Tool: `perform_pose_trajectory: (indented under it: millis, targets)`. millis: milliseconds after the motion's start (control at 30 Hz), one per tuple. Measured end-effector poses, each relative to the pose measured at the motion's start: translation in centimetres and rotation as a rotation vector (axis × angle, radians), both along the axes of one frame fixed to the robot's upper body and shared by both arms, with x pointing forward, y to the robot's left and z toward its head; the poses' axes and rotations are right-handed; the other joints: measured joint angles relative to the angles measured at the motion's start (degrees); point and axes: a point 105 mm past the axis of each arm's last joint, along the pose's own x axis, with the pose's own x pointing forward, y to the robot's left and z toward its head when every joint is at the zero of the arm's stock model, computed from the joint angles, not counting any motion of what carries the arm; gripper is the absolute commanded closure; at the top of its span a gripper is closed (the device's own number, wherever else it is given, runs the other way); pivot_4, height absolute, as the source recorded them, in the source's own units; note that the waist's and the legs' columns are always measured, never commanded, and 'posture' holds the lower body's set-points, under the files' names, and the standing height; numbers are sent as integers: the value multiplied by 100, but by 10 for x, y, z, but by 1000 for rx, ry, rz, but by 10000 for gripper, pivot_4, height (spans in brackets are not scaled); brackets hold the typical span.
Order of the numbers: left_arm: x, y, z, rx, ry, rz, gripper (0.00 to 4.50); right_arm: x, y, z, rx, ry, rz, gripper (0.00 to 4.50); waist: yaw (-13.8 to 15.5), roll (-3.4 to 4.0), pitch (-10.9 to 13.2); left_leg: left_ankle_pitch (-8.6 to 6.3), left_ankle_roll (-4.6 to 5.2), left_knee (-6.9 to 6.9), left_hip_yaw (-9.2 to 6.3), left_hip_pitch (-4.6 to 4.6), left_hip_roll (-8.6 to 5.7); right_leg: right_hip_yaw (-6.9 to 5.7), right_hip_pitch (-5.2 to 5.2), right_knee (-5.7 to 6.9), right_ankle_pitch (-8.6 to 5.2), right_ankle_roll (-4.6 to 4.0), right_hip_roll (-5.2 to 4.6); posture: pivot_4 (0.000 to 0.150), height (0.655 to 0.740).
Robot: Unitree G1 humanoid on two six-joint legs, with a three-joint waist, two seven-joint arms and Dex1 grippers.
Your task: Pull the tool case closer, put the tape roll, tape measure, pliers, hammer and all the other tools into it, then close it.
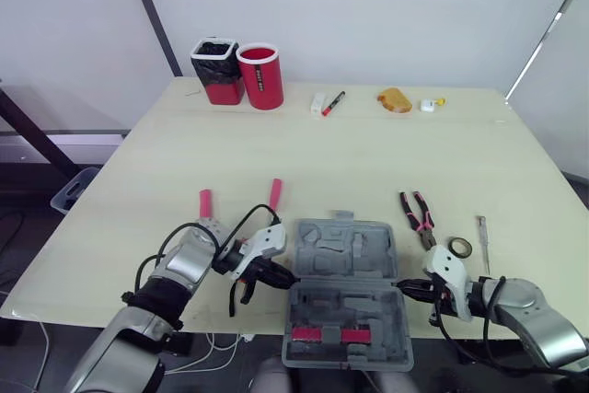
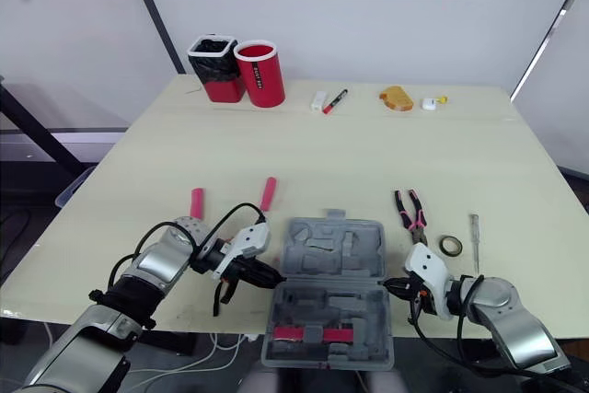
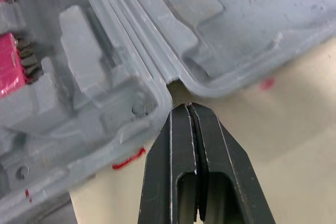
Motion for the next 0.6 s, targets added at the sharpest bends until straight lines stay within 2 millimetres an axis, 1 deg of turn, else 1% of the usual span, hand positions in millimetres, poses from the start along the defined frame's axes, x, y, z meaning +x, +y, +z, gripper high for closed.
perform_pose_trajectory:
  millis: [200, 333, 433, 500, 533, 600]
  targets:
    - [0, 3, 1, -6, 2, 15, 41459, 1, -15, 2, 10, -9, -59, 45000, 3, 0, 0, 0, 0, 0, 0, -1, 0, 0, 0, 0, 0, 0, 0, 1500, 7400]
    - [1, 11, 7, -37, 13, 63, 41459, 3, -26, 12, 49, -53, -108, 45000, 7, 0, 1, 0, 0, 0, 0, -2, 0, -1, 0, 0, 0, 0, 0, 1500, 7400]
    - [4, 11, 20, -87, -22, 75, 41459, 5, -35, 21, 63, -118, -130, 45000, 28, -1, 1, 0, 0, 0, 0, -3, 0, -1, 0, -2, 0, 1, -1, 1500, 7400]
    - [5, 14, 33, -137, -51, 97, 41459, 7, -41, 31, 100, -188, -168, 45000, 28, -1, 1, 0, 0, 0, -1, -4, 1, -1, 0, -3, 0, 1, -1, 1500, 7400]
    - [5, 18, 40, -170, -71, 119, 41459, 7, -46, 36, 120, -234, -198, 45000, 22, 1, 2, 0, 0, 0, -1, -4, 1, -1, 0, -4, 0, 1, -1, 1500, 7400]
    - [5, 27, 59, -274, -126, 192, 41459, 3, -64, 44, 128, -317, -270, 45000, 13, 5, 5, 0, 0, -2, -2, -4, 3, -2, 0, -5, 0, 1, -2, 1500, 7400]
